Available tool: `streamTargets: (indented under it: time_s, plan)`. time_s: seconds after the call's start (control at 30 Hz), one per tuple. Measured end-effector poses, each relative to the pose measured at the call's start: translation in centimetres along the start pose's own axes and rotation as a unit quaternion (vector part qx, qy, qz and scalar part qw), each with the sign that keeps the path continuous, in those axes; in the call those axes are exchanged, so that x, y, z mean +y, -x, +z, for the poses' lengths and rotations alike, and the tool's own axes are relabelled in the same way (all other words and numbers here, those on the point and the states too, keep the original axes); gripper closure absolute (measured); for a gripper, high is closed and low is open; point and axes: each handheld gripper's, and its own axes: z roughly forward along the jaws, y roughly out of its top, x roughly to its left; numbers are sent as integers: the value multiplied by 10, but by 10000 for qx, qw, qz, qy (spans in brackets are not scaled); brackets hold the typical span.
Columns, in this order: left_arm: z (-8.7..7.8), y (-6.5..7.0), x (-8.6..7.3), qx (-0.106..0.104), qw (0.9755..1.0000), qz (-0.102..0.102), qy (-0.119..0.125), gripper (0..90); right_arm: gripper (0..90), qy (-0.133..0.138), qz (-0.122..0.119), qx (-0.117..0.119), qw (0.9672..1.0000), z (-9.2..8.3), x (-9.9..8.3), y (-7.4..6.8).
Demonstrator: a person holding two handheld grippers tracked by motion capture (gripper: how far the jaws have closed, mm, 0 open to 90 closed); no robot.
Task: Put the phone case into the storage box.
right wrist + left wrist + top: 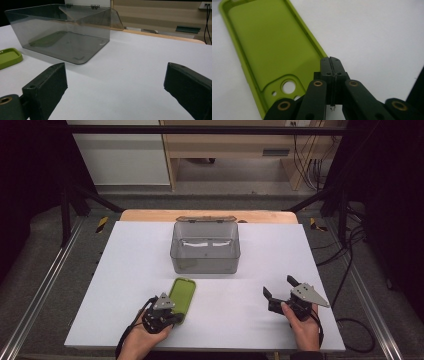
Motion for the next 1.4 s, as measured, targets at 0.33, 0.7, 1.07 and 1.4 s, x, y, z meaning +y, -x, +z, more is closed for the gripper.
streamTargets:
  time_s: [0.33,0.7,1.07,1.4]
  plan:
    - [20,21,14,-265,9995,-60,137,900,47,-49,9,26,10000,0,0,0]
    - [46,36,38,-416,9988,-118,209,900,47,-34,24,54,10000,0,1,-1]
    - [49,42,39,-298,9990,-57,342,900,47,-108,91,146,9998,-2,3,-3]
    - [6,26,18,284,9926,7,1181,900,47,-516,273,295,9979,2,1,-14]
